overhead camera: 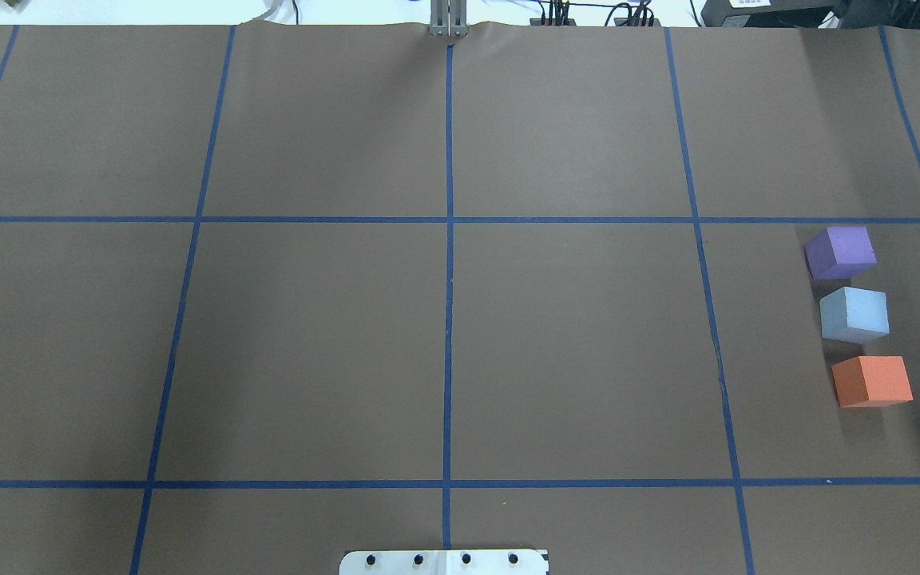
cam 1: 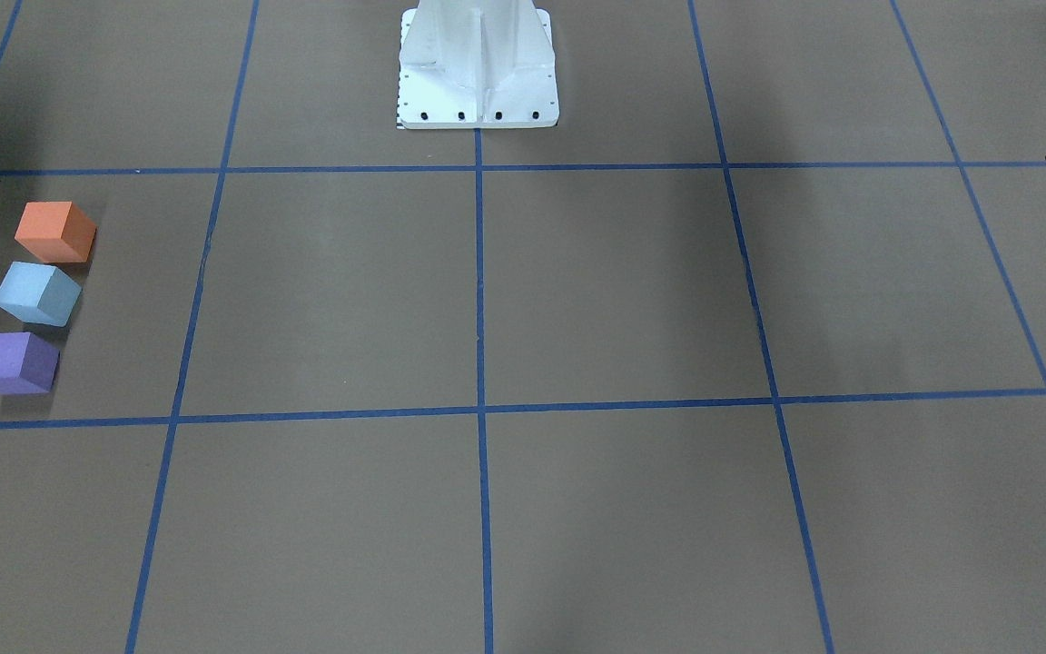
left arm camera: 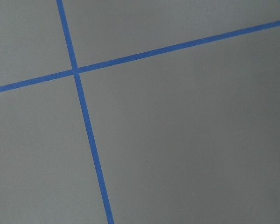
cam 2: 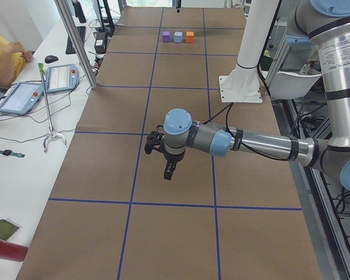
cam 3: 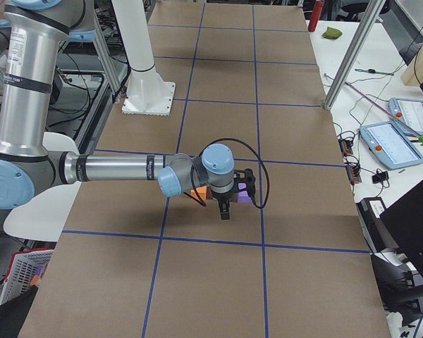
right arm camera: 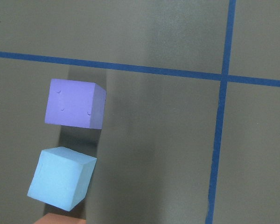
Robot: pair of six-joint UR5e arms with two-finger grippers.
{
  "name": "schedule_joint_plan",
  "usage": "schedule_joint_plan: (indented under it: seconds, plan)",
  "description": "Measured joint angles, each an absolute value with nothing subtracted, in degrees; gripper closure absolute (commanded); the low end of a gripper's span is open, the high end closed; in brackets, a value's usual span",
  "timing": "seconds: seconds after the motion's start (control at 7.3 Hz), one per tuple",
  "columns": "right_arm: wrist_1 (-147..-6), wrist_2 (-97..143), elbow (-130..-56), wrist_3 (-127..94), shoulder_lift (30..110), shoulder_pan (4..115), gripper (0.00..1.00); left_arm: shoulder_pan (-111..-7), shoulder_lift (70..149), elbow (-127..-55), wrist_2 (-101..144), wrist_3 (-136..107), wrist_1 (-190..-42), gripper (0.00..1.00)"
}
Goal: Place blue block between orange and purple blocks
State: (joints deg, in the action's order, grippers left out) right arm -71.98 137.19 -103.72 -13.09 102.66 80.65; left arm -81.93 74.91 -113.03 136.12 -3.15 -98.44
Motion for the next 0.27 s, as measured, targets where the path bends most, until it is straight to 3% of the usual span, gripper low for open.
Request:
schedule_joint_plan:
  seconds: [0.27]
  plan:
    - [-71.98, 137.25, -103.79, -13.10, 102.81, 80.66, 0.00, -81.92, 75.05, -112.94, 135.85, -3.13, -98.50, 0.00]
